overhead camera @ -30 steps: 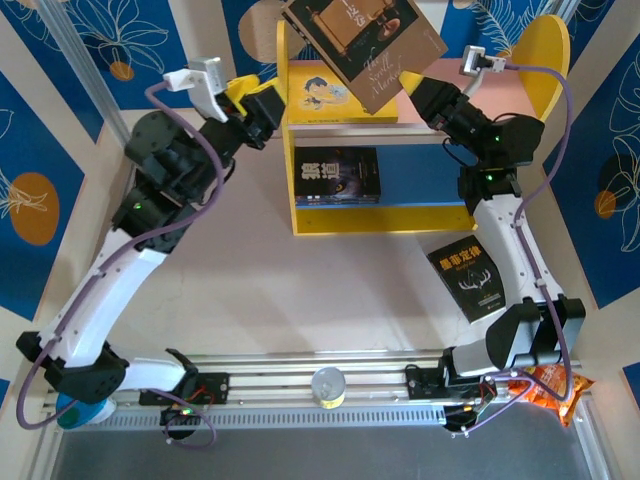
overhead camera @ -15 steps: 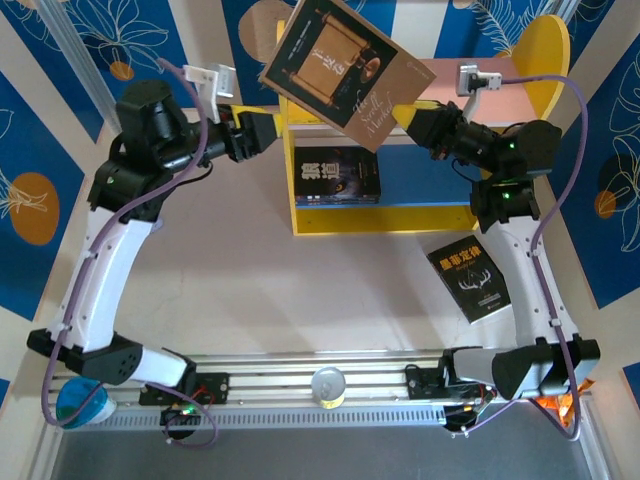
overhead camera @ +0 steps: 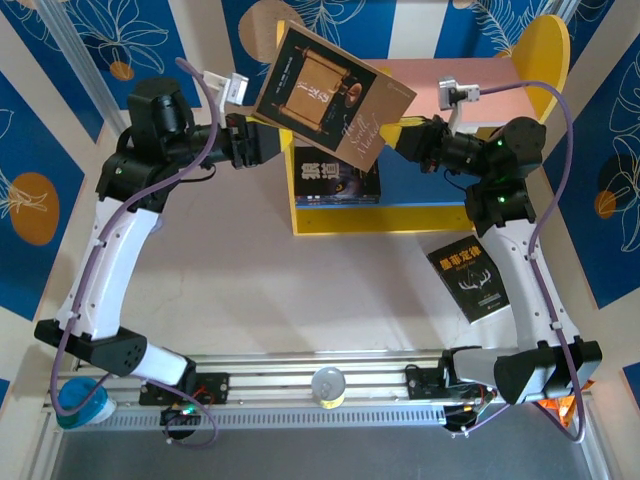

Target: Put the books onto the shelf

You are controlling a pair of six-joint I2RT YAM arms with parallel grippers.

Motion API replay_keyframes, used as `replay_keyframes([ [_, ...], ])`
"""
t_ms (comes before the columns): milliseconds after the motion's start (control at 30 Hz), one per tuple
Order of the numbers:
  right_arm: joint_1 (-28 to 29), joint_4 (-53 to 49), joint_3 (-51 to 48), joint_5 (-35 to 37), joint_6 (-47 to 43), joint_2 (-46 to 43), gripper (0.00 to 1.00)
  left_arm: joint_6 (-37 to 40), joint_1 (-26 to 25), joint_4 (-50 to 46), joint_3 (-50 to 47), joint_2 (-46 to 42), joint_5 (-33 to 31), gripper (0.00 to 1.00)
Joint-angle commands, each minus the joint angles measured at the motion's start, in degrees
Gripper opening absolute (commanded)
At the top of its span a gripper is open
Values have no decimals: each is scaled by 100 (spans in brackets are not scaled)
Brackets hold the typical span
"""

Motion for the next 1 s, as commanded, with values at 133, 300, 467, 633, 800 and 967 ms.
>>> replay_keyframes([
  [133,50,-129,-115,-122,-371,-282,0,-241,340,430,-60,-288,251,57],
  [300,68,-279,-167,-219,-491,-359,0,-252,435,454,-77,-295,242,57],
  [467,149,-571,-140,-309,-706,-363,0,-338,477,616,-63,-247,453,58],
  [633,240,-871,-47,-360,-927,-303,0,-352,486,757,-69,-162,770,57],
  [800,307,-1095,84,-421,-1066,-203,0,-413,485,952,-118,-135,1019,54],
  [967,346,-1221,167,-416,-1126,-142,0,-417,486,975,-143,-144,1085,39],
])
